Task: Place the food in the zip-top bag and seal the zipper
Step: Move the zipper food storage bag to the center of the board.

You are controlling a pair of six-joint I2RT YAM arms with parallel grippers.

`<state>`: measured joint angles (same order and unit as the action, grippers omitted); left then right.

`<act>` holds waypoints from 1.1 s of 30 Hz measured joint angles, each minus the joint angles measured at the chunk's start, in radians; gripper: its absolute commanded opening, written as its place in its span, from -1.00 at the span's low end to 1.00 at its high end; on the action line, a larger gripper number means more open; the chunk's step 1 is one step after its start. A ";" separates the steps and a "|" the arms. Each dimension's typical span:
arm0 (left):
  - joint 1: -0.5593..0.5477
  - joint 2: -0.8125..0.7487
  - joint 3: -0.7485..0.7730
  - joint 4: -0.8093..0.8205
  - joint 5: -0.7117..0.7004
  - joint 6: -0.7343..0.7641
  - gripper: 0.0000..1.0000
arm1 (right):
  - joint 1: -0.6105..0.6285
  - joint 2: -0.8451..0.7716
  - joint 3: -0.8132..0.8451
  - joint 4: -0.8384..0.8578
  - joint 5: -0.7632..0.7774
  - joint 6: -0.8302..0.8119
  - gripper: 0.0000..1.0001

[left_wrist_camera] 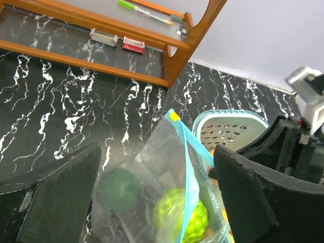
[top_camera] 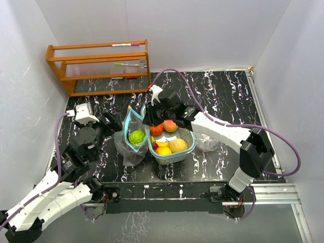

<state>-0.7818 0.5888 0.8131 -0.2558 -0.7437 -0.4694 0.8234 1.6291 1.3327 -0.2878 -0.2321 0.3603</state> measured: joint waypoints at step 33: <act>0.000 -0.058 -0.043 -0.061 -0.004 -0.030 0.78 | 0.522 -0.156 0.001 -0.238 0.568 0.285 0.27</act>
<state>-0.7818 0.5308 0.7700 -0.3168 -0.7475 -0.4995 1.3453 1.4734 1.3334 -0.5262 0.3359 0.6456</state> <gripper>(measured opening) 0.892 0.635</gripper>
